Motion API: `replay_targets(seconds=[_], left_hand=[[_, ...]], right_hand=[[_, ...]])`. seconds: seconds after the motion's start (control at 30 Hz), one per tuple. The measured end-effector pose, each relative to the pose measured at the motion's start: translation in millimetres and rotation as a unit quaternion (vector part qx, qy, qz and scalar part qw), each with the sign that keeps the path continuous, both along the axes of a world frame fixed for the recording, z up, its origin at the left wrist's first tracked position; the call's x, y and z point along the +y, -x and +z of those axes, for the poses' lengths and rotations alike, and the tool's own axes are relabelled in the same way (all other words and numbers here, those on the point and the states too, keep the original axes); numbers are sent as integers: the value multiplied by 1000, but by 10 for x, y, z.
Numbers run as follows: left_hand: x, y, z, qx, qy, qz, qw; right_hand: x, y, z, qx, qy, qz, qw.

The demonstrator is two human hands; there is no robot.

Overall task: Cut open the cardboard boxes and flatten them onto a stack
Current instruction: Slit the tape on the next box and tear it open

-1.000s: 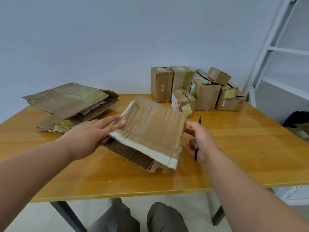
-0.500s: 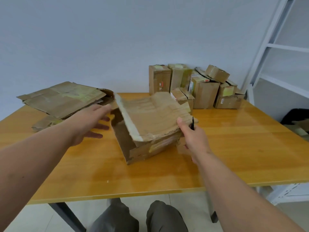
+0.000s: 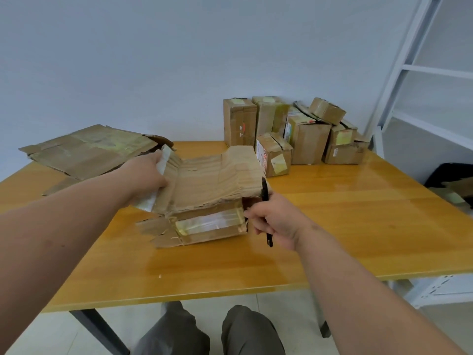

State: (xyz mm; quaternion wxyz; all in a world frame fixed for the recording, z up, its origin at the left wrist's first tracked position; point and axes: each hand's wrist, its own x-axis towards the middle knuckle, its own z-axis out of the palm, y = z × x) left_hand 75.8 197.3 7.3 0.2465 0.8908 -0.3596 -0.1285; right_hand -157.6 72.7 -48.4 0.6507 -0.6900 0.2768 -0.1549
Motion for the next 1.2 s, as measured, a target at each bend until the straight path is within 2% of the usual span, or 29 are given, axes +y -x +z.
replay_targets(seconds=[0.1,0.17,0.2,0.23,0.33,0.4,0.57,0.7,0.8,0.9,1.0,1.07,1.13,1.2], left_hand=[[-35,55,-22,-138,-82,-11,987],[-17,184,-20,-277,-102,-38,955],[-7,265,-6,-322,-103,-67,939],[-3,365,12,-327,-114,-105,932],[6,613,44,-224,-229,-192,928],[-5,632,4,-232,-252,-219,913],[14,459,-66,-233,-223,-211,923],[54,360,-132,-271,-191,-175,927],[77,323,-195,-264,-143,-145,943],[94,360,-230,-208,-73,-146,964],[122,505,-163,-46,-15,-178,983],[131,615,-106,48,-14,-186,981],[102,688,-101,32,-50,-186,981],[63,726,-176,-44,-78,-170,981]], right_hand=[[-17,-29,-69,-19,-23,13,999],[-24,-26,-116,-18,-23,1,1000],[-29,-26,-140,-13,-19,-11,1000],[-37,-28,-163,-7,-15,-26,1000],[-46,-27,-182,8,10,-67,998],[-33,-5,-150,19,36,-95,995],[-58,31,-152,32,108,-138,984],[47,56,-126,-44,-3,-65,997],[128,52,-84,-67,-37,29,997],[160,-15,-50,-80,-81,70,991],[191,-77,-43,-91,-100,67,989],[213,-108,-45,-101,-99,63,988],[229,-122,-51,-109,-98,59,988],[241,-131,-67,-110,-99,48,988]])
